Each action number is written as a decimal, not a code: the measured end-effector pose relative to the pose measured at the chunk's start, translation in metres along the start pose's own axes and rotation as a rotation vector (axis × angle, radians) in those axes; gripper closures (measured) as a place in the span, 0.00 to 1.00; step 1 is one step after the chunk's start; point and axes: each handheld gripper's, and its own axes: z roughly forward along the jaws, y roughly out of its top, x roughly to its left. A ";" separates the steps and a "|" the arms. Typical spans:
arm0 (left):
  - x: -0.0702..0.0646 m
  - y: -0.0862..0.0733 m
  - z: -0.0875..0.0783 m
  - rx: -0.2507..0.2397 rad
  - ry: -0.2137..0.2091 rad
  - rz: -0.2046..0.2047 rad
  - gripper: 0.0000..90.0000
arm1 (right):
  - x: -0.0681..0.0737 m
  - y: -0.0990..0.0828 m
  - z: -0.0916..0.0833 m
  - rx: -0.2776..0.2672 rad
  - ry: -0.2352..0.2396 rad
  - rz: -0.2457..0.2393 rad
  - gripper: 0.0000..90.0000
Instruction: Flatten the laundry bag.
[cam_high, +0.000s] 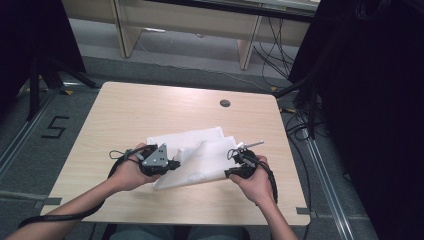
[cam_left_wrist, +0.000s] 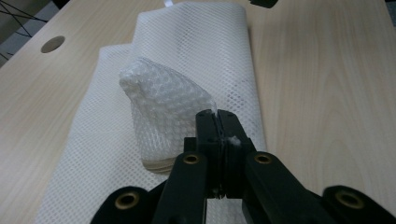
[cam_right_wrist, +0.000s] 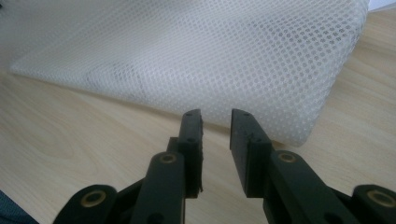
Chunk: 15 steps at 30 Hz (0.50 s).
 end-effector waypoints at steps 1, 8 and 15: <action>-0.002 0.000 0.001 0.000 -0.003 0.000 0.98 | 0.001 0.000 0.000 0.004 0.002 0.006 0.83; -0.012 -0.002 0.011 0.023 -0.051 0.022 0.98 | 0.007 0.006 -0.003 -0.004 0.010 0.016 0.81; -0.020 -0.003 0.018 0.024 -0.067 0.041 0.98 | 0.021 0.026 -0.004 -0.048 0.031 -0.024 0.77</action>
